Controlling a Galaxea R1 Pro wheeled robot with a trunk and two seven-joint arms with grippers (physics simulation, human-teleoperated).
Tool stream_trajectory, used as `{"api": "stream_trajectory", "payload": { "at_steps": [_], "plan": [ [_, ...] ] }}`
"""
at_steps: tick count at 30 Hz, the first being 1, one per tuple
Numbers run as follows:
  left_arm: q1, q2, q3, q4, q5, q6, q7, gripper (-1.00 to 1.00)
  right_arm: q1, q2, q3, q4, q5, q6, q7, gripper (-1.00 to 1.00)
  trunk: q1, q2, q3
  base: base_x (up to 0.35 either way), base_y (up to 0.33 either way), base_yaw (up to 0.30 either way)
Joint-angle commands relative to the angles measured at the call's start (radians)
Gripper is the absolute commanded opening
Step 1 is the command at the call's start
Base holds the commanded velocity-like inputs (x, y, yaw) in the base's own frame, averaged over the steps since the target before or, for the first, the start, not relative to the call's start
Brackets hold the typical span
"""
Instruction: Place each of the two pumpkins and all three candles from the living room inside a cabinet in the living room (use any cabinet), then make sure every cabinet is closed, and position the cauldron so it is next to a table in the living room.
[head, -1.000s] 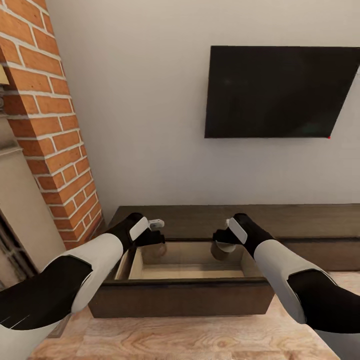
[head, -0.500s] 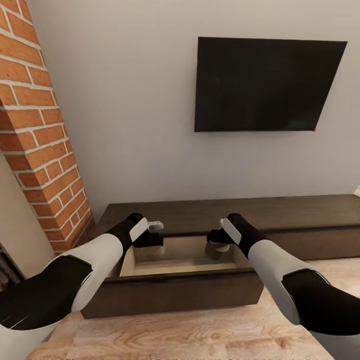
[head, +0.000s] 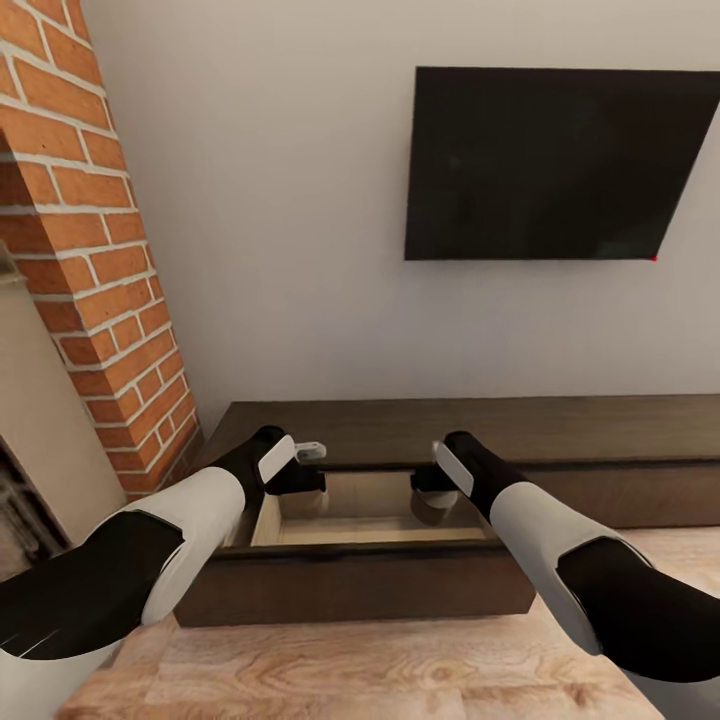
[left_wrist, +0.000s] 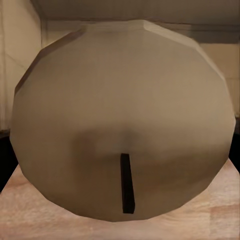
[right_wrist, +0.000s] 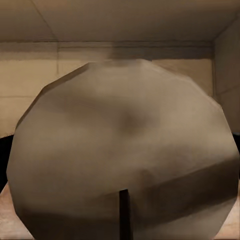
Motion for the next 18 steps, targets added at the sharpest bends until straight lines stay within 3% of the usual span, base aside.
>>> {"api": "stream_trajectory", "payload": {
  "at_steps": [1,8,18],
  "plan": [
    [0.0,0.0,-0.006,-0.002,0.008,0.003,0.007,-1.0,-0.001,-0.001,0.007,0.007,-0.011,0.002,-0.008,-1.0,0.0,0.0,-0.001,0.195,0.0,0.043],
    [-0.001,-0.001,-0.006,-0.002,0.007,0.003,0.006,-1.0,-0.001,-0.001,0.007,0.035,-0.012,0.002,-0.008,-1.0,0.0,0.0,-0.001,0.285,0.0,0.009],
    [-0.001,-0.003,-0.006,0.004,0.007,0.007,0.002,-1.0,-0.001,-0.001,0.008,0.075,-0.013,0.0,-0.007,-1.0,0.0,0.0,-0.001,0.037,0.0,0.0]
  ]
}}
